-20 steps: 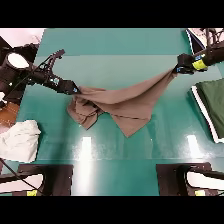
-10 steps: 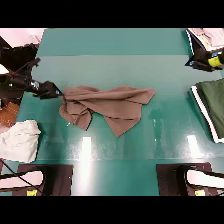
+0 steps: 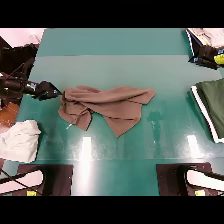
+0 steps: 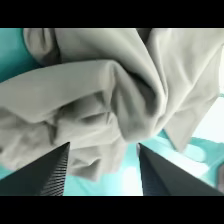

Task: Fold the shirts.

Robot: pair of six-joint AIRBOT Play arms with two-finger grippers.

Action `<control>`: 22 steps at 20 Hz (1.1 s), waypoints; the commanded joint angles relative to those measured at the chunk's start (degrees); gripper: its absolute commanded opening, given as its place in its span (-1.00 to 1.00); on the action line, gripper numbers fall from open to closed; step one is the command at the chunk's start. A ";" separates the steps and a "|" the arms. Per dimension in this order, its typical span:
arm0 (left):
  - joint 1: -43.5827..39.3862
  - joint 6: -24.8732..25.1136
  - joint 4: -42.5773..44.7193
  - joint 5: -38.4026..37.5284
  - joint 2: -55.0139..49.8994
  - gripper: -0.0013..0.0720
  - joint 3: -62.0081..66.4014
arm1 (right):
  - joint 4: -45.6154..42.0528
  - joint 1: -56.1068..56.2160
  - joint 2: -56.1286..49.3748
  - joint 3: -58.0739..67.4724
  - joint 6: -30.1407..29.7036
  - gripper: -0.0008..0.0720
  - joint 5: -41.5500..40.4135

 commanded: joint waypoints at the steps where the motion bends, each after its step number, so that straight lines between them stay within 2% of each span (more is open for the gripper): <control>1: 0.17 -0.61 7.39 -0.35 2.95 0.43 -1.46 | -0.15 1.55 0.11 0.02 -0.02 0.21 -0.15; 3: 0.15 -1.66 9.92 1.62 3.10 0.43 -5.40 | -0.11 1.64 0.11 0.02 -0.04 0.21 -0.09; 8: 0.15 -1.81 10.05 9.99 3.10 0.43 -17.00 | -0.09 1.64 0.11 0.02 -0.02 0.21 0.55; 14: 0.15 -1.88 9.86 16.83 3.08 0.43 -22.51 | -0.02 1.64 0.11 0.02 -0.02 0.21 1.03; 19: 0.15 -1.81 2.84 21.59 2.12 0.39 -23.87 | 0.00 1.64 0.11 0.02 -0.02 0.21 2.08; 20: 0.15 -1.81 1.40 22.38 1.90 0.22 -23.87 | 0.02 1.64 0.11 0.02 -0.02 0.21 2.43; 21: 0.13 -1.81 0.61 22.82 1.90 -0.05 -23.87 | 0.02 1.64 0.11 0.02 -0.04 0.21 2.75; 22: 0.09 -1.84 0.39 23.26 1.90 -0.17 -23.85 | 0.02 1.64 0.11 0.02 -0.04 0.21 3.34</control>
